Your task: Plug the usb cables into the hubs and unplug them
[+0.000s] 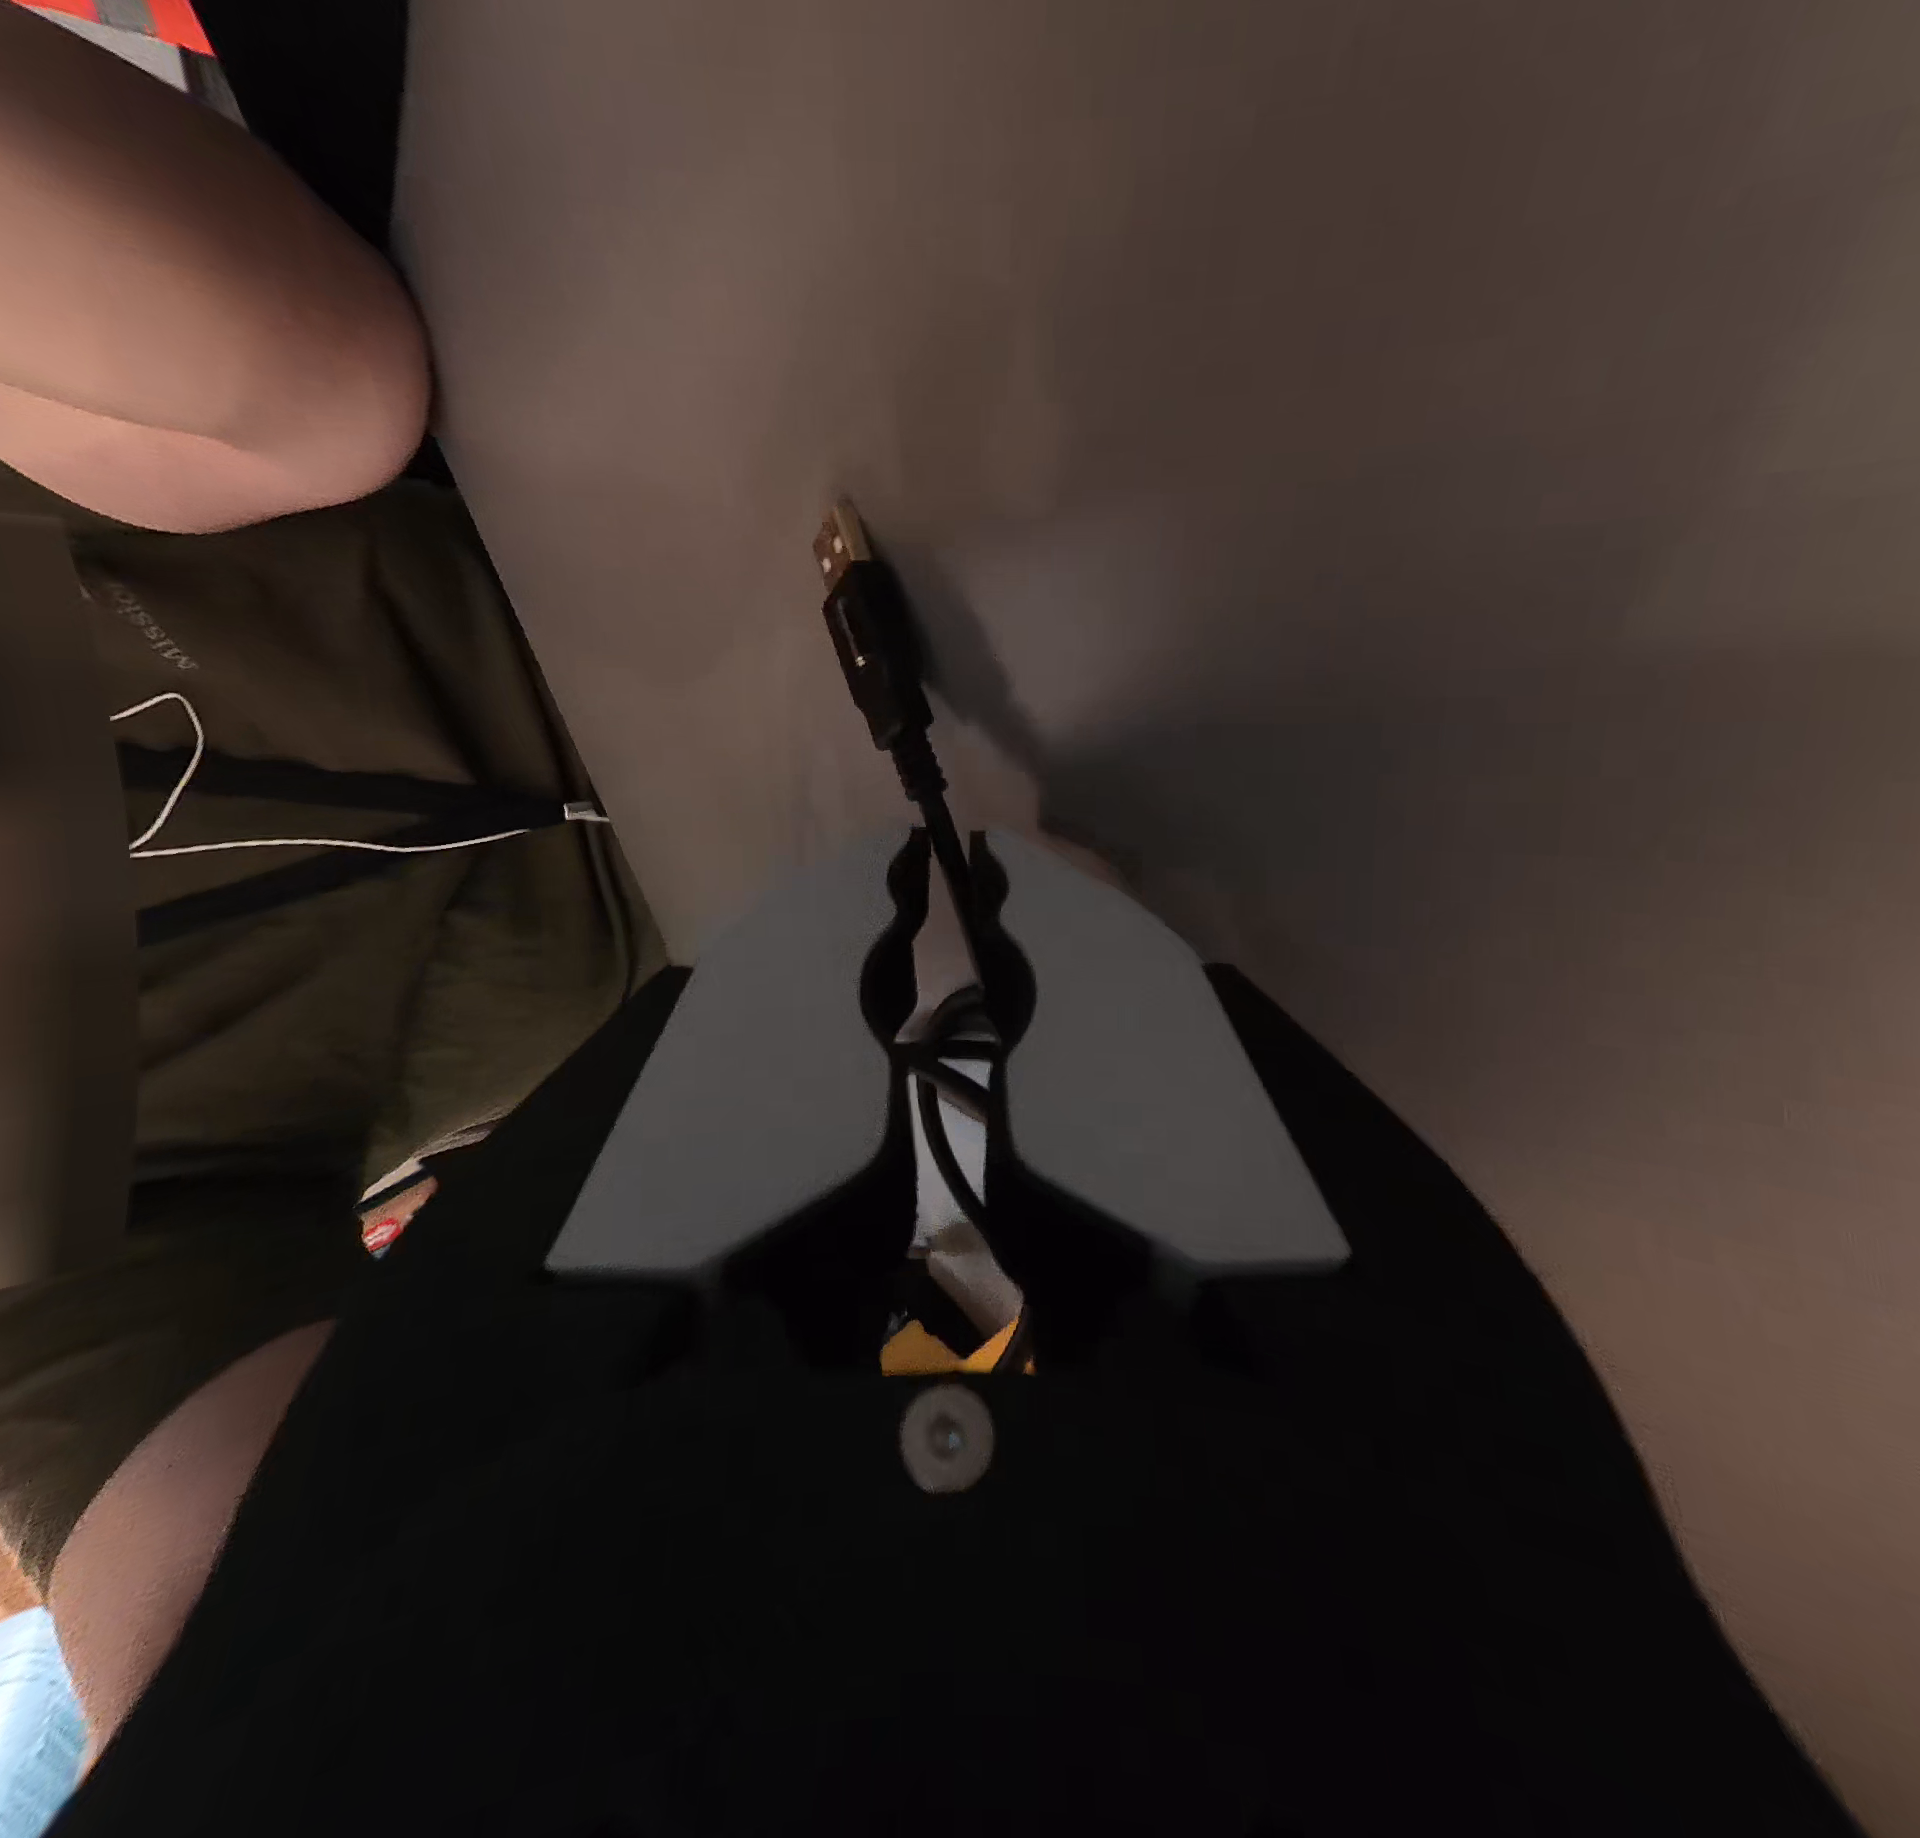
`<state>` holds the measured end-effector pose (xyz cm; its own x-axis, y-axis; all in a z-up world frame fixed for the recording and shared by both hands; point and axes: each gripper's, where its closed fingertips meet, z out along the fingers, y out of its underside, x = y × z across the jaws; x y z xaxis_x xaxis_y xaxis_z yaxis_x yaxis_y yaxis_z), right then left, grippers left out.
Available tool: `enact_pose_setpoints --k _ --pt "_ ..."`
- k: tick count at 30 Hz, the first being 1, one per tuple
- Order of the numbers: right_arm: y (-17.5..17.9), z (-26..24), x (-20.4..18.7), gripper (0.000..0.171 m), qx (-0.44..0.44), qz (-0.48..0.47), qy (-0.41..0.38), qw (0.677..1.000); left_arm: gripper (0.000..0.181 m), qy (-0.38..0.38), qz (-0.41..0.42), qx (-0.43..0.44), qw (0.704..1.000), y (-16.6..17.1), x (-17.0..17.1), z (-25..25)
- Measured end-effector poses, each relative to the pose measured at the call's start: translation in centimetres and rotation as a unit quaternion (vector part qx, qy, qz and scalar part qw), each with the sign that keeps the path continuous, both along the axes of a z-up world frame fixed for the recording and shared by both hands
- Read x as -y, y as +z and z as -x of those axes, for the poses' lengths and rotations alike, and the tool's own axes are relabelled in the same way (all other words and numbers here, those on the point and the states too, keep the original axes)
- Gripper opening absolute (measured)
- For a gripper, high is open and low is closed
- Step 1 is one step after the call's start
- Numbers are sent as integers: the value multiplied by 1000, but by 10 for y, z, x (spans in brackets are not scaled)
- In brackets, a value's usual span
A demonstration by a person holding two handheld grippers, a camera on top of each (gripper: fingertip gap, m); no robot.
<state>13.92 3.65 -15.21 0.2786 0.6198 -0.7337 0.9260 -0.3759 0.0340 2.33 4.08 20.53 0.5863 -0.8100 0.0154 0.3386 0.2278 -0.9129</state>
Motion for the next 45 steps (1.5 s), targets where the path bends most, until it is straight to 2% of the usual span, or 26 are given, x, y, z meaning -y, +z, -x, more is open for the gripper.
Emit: enact_pose_setpoints --k 5,8,11,14,21,27,29,33,36,38,42,45 --pt "5 0 -1 7 -16 -4 5 1000 36 0 -3 -1 1000 1 1 -1" --pt "7 -4 -12 6 -18 -53 20 998 36 0 -3 -3 1000 1 2 -2" --pt "30 1 -33 5 -55 -107 -18 993 36 -1 -5 0 1000 2 3 -1" --pt "70 2 -59 5 -104 -168 -70 978 36 -2 -6 4 1000 3 4 0" --pt "165 -21 -104 5 -151 -340 -120 920 37 -2 -10 3 1000 5 7 -1" --pt "240 -33 -137 5 -169 -504 -150 834 36 -1 -14 2 1000 7 11 -1" --pt "252 -33 -137 5 -176 -529 -148 817 36 -1 -14 2 1000 7 11 0" --pt "223 -21 -120 5 -168 -516 -129 830 36 -2 -14 4 1000 8 12 1" --pt "185 -8 -106 5 -150 -544 -85 821 37 -2 -13 4 1000 7 12 1" --pt "156 -3 -96 5 -116 -594 -33 796 36 -2 -13 5 1000 7 12 2" --pt "118 5 -71 6 -51 -712 84 695 36 1 -14 12 1000 9 12 7" --pt "84 16 -46 6 -36 -733 130 667 36 3 -12 16 1000 8 10 10"
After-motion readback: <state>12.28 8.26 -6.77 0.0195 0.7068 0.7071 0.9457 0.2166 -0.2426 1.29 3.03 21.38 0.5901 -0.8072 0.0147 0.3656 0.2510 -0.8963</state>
